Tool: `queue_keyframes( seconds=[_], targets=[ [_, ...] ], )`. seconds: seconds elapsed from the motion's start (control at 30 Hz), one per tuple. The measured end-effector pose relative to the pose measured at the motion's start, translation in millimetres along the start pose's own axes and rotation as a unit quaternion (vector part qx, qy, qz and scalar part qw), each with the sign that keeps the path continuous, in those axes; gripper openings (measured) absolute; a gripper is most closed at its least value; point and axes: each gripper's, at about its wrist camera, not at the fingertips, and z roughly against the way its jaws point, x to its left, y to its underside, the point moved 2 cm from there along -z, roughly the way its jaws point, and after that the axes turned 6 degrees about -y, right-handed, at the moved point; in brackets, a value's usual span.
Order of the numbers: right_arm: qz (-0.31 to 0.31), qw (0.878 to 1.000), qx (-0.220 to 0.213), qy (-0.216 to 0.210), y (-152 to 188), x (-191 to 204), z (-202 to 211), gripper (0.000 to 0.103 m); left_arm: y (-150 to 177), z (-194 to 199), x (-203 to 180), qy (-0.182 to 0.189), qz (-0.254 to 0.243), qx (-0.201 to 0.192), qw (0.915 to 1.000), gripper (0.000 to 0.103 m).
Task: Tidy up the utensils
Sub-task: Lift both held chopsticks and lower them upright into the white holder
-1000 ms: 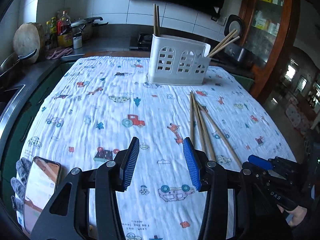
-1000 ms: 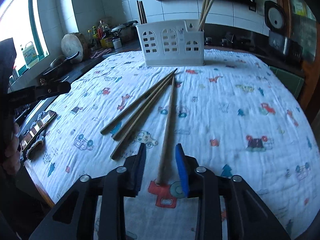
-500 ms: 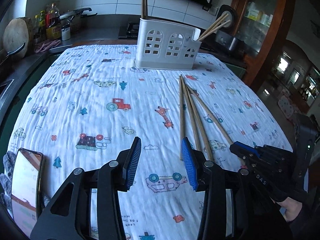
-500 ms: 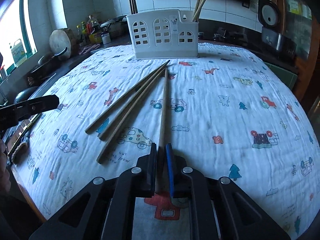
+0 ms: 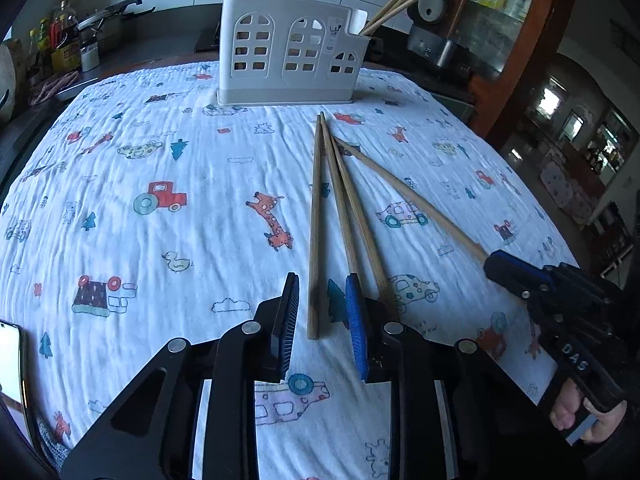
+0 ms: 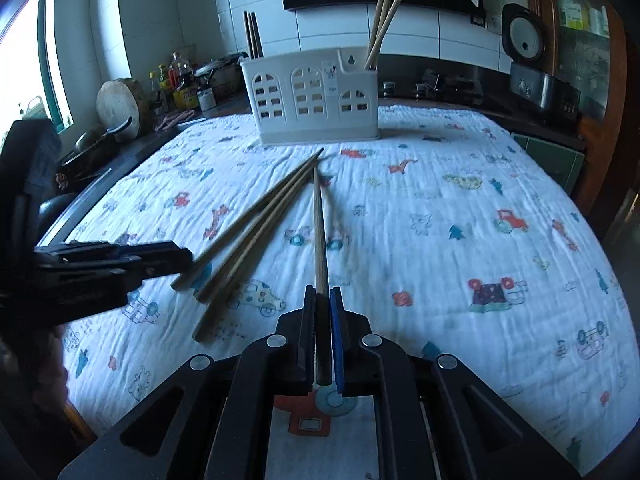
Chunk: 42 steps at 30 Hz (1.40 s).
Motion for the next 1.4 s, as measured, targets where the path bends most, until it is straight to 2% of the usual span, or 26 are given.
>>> queue_keyframes(
  seconds=[0.27, 0.53, 0.67, 0.93, 1.03, 1.17, 1.4],
  targets=[
    [0.023, 0.999, -0.045, 0.001, -28.5, 2.0, 32.2, 0.007, -7.0, -22.7, 1.6, -0.002, 0.013, 0.015, 0.9998, 0.009],
    [0.042, 0.996, -0.074, -0.006, -64.1, 5.2, 53.7, 0.007, -10.4, -19.3, 0.1, -0.019, 0.011, 0.011, 0.9997, 0.006],
    [0.053, 0.996, -0.077, -0.013, -87.1, 4.7, 59.3, 0.007, -24.8, 7.1, 3.4, -0.016, 0.016, -0.019, 0.9996, 0.005],
    [0.084, 0.994, -0.06, -0.026, -141.9, 4.9, 57.9, 0.007, -88.8, 75.9, 8.9, -0.021, -0.008, -0.105, 0.9942, 0.005],
    [0.09, 0.994, -0.051, -0.032, -160.7, 4.7, 53.9, 0.007, -112.6, 87.6, 8.8, -0.016, -0.018, -0.118, 0.9927, 0.005],
    [0.108, 0.993, -0.044, -0.03, -187.0, 7.9, 49.6, 0.007, -133.9, 93.3, 6.1, -0.028, -0.041, -0.127, 0.9906, 0.005],
    [0.117, 0.991, -0.05, -0.026, -223.7, 8.4, 47.4, 0.007, -152.7, 95.7, 5.9, -0.026, -0.06, -0.129, 0.9895, 0.005]
  ],
)
